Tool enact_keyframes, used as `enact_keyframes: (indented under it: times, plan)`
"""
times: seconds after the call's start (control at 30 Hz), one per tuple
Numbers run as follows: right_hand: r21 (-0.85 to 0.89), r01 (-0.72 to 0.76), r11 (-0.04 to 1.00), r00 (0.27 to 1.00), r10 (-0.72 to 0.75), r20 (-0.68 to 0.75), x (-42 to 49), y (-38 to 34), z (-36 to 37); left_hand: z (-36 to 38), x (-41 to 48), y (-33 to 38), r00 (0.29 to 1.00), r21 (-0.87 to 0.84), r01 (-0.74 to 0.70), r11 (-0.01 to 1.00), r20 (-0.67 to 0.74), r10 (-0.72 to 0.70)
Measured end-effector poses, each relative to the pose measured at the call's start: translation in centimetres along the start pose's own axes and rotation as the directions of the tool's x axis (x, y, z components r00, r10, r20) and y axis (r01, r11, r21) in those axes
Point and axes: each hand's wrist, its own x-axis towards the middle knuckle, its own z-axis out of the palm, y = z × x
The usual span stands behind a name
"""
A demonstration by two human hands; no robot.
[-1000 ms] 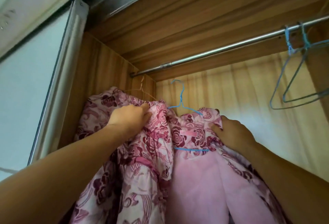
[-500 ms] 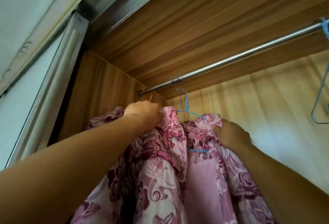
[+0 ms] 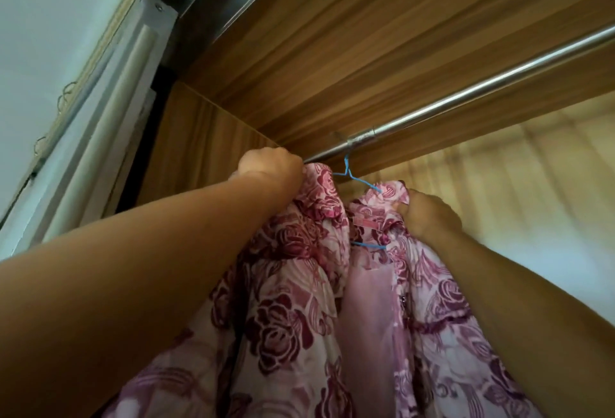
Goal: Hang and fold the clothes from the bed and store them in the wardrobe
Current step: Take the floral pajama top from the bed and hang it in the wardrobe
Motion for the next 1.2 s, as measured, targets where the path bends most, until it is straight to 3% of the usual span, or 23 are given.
enact_keyframes:
  times: [0.2, 0.37, 0.6, 0.73, 0.83, 0.93, 1.07, 1.2]
  plan:
    - [0.046, 0.041, 0.998, 0.999, -0.042, 0.019, -1.1, -1.4, 2.6, 0.3, -0.8, -0.3, 1.0, 0.155, 0.001, 0.988, 0.013, -0.004]
    - [-0.008, 0.007, 1.0, 1.0, -0.007, -0.005, -4.2, -0.9, 4.7, 1.3, -4.1, 1.1, 0.992, 0.13, -0.04, 0.991, -0.113, 0.054]
    - [0.153, -0.011, 0.988, 1.0, 0.008, 0.021, -7.3, -0.9, 4.2, 3.6, -8.8, 2.8, 0.94, 0.13, -0.08, 0.988, -0.32, 0.119]
    - [0.306, 0.029, 0.952, 0.998, -0.044, 0.043, -9.8, -0.1, 3.0, 3.9, -11.4, 3.5, 0.912, 0.165, -0.162, 0.973, -0.351, 0.211]
    - [0.32, 0.042, 0.947, 0.984, -0.094, 0.151, -12.2, 1.8, 2.4, 3.9, -13.5, 3.9, 0.931, 0.071, -0.237, 0.969, -0.268, 0.248]
    - [0.124, 0.091, 0.988, 0.948, -0.124, 0.291, -14.6, 4.4, 1.7, 3.6, -15.8, 4.7, 0.97, -0.247, -0.238, 0.939, -0.02, 0.241]
    - [-0.072, 0.181, 0.981, 0.902, -0.136, 0.41, -18.3, 7.1, -1.1, 2.6, -18.7, 5.7, 0.942, -0.48, -0.188, 0.857, 0.16, 0.296]
    - [-0.245, 0.151, 0.958, 0.815, 0.02, 0.579, -22.8, 10.2, -4.7, 0.9, -21.8, 8.1, 0.849, -0.615, -0.127, 0.778, 0.338, 0.406]
